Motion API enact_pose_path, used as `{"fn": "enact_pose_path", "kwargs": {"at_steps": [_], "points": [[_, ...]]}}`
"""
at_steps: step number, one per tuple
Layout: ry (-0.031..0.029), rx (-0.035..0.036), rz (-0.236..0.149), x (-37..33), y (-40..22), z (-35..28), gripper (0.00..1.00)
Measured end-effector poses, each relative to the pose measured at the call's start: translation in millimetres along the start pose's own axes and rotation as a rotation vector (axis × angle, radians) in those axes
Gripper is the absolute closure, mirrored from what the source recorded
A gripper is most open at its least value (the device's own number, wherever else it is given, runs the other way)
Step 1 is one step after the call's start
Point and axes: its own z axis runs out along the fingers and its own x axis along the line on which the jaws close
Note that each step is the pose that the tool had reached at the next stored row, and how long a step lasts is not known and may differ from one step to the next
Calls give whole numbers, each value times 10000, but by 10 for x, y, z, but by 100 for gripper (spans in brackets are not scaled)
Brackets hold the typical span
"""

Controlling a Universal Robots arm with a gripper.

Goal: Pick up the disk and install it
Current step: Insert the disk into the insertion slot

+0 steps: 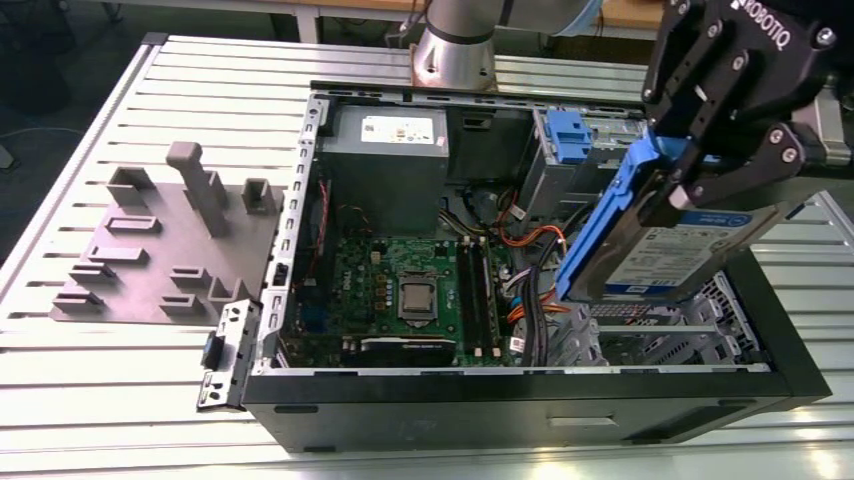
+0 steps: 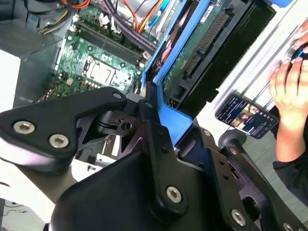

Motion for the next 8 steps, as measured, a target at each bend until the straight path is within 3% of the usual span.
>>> {"fn": "enact_pose_path", "kwargs": {"at_steps": [5,8], "points": [[-1,0,-9,-4,-123,41,64],[3,0,-123,-6,-163,64,64]]}}
